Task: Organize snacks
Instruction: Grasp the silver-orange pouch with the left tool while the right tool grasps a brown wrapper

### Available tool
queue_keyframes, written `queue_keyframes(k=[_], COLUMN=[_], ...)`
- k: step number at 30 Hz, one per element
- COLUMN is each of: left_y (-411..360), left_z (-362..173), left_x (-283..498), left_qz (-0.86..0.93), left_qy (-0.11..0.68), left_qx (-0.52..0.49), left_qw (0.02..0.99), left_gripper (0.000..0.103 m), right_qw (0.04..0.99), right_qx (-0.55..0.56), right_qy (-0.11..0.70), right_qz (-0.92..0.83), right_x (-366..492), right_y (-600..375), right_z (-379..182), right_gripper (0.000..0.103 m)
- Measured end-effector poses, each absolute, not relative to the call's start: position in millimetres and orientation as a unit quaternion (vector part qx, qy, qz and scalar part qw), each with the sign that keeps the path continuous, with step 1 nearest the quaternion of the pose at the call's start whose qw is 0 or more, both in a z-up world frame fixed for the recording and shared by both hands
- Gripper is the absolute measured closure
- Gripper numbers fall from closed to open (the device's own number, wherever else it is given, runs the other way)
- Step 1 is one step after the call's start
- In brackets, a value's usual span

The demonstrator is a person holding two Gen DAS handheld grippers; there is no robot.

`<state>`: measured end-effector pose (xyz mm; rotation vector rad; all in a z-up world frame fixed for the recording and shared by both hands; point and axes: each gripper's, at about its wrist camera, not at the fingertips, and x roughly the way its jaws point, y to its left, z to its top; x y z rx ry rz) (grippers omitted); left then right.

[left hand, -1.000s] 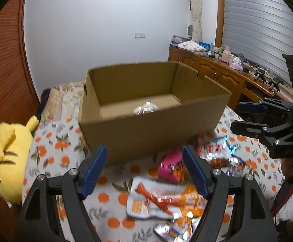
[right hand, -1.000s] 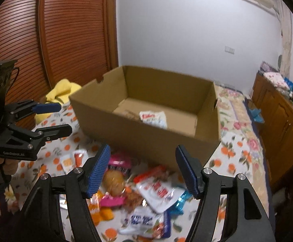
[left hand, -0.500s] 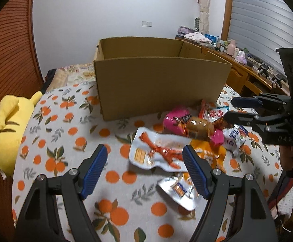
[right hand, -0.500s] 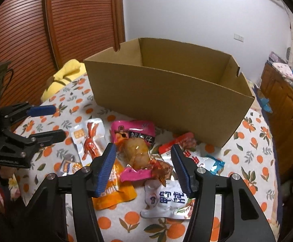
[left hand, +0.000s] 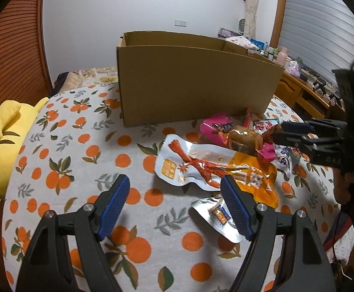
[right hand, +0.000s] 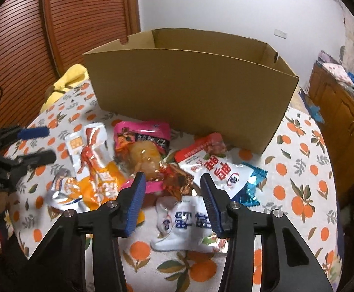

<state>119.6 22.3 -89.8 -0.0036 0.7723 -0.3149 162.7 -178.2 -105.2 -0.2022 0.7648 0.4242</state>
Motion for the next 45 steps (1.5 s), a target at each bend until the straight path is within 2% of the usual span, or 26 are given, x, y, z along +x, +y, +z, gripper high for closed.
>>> queue_keyframes(k=[4,8,15,22,28,45], left_y=[16.0,9.9,-4.8,-18.9,-30.3,-37.8], left_z=[-91.8,-93.2,-98.4,-99.1,-103.0,-115.1], left_x=[113.6,108.9,107.1,107.3,109.9,116.6], left_qz=[-0.163,-0.172,-0.190,-0.215,-0.247,-0.265], left_qy=[0.376,0.377,0.381,0.383,0.393,0.424], left_qx=[0.001,0.003,0.023,0.057,0.087,0.120], left_qw=[0.912,0.910,0.904,0.897,0.882,0.857], left_gripper=[0.025,0.025,0.026,0.027,0.034,0.028], right_qw=[0.898,0.894,0.898,0.909,0.912,0.913], right_qx=[-0.092,-0.084,-0.063,-0.047,-0.043,-0.052], right_qy=[0.377,0.384,0.371,0.349,0.343,0.344], right_qz=[0.207,0.216,0.227,0.222,0.220,0.215], right_x=[171.2,171.7,164.2,155.7,148.1,140.8], right_y=[-177.8,-179.0,-187.6,-195.2,-199.3,-198.1], right_z=[-110.3,-115.8,-109.2,-98.7,-94.7,-98.9], right_gripper=[0.060,0.077,0.094,0.095,0.095,0.094])
